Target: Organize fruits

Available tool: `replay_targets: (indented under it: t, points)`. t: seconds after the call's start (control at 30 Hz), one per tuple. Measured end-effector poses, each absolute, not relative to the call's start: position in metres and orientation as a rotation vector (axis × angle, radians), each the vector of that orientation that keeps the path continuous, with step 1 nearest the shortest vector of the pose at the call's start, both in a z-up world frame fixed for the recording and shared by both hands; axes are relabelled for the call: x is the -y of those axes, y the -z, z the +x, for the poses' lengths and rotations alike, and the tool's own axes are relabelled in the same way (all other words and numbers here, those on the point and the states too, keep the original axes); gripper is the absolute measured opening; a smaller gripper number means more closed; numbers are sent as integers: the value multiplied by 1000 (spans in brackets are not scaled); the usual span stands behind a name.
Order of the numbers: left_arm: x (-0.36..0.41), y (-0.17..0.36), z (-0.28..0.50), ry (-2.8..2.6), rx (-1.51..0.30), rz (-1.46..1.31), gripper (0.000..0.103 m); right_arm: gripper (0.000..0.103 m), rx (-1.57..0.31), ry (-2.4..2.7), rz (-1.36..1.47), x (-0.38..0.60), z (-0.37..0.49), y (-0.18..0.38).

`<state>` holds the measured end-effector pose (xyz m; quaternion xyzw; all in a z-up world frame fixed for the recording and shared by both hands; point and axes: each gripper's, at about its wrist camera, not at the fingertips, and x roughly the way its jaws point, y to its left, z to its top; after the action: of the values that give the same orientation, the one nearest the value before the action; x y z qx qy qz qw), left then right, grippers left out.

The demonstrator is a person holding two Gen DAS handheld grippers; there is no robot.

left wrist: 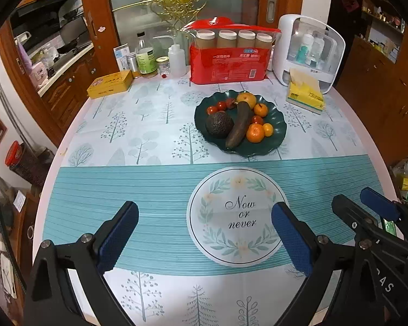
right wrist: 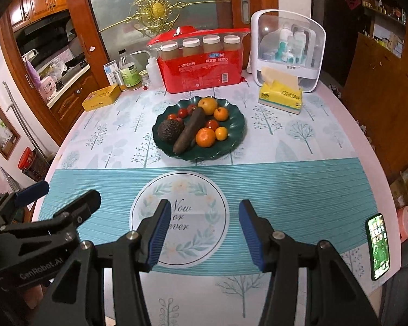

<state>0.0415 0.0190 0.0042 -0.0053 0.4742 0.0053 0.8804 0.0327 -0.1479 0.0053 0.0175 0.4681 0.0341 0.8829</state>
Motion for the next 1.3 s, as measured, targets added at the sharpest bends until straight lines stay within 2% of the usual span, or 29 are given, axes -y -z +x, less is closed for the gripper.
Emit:
replay_targets:
  t: [1.3]
  points:
    - [-4,-3,17,-46,-1030,-10,98,53,-1006,-100,58,169,17,0]
